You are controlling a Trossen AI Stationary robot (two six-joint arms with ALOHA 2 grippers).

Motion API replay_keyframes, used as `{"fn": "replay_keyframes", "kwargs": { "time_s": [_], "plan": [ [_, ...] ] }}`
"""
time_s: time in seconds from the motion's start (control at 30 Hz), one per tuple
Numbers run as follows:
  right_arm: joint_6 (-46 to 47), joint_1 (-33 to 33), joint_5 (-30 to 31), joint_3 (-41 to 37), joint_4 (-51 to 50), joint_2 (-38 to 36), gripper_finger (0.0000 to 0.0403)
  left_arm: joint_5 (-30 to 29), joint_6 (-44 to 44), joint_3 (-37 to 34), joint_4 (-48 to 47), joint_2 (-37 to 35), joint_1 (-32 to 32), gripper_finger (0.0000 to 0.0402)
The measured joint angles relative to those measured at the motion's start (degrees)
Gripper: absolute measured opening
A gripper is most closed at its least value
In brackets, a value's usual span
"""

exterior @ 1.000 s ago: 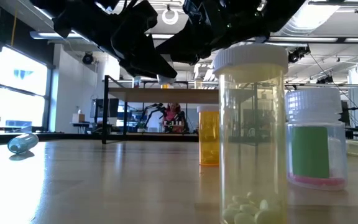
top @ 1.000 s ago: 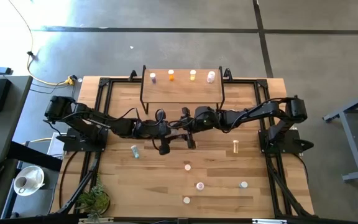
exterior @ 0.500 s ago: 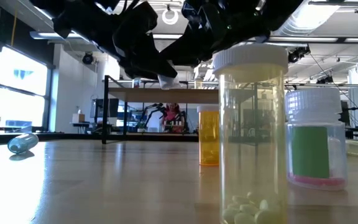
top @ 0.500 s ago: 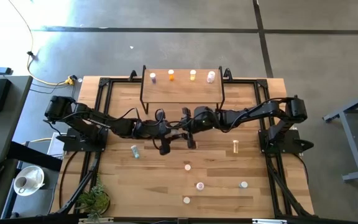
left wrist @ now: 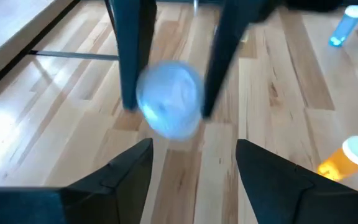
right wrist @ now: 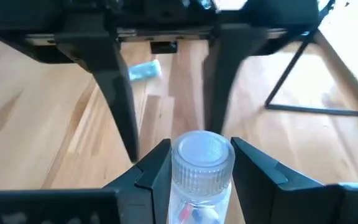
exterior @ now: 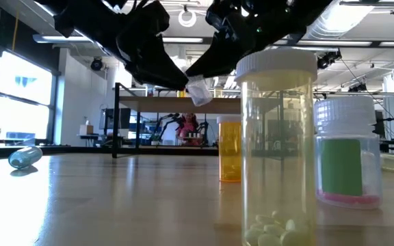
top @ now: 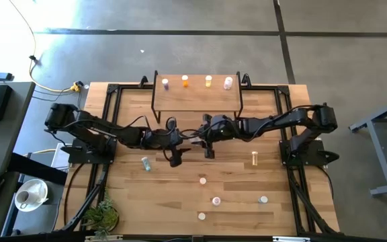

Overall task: Pick and place medicine bottles onto shelf by color
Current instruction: Put the top white pill bottle on the shelf aligned with the other white pill bottle

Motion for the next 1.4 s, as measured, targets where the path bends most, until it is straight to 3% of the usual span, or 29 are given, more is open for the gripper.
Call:
{"fn": "replay_keyframes", "kwargs": {
  "time_s": [0.2,0.5,0.67,1.0,1.4],
  "plan": [
    [-2.83,-0.01,4.04,0.00,-5.30,-6.01,0.0125,-0.02,-0.02,0.08,-3.19,-3.85,-0.12,0.0217],
    [-9.00,-0.01,16.42,-0.01,-11.80,-17.26,0.0126,-2.49,-0.02,0.03,-6.13,-5.09,-0.76,0.0217],
    [-10.20,-1.01,21.47,-5.17,-12.15,-25.11,0.0126,-2.71,-0.02,0.03,-7.28,-5.09,-0.76,0.0217],
    [-5.71,-11.20,22.38,-25.49,13.54,-36.59,0.0126,-2.93,0.00,0.01,-7.17,-5.07,-0.76,0.0217],
    [6.85,-19.08,20.62,-28.09,27.90,-27.37,0.0126,-2.98,0.00,0.01,-6.36,-5.04,-0.76,0.0217]
  ]
}}
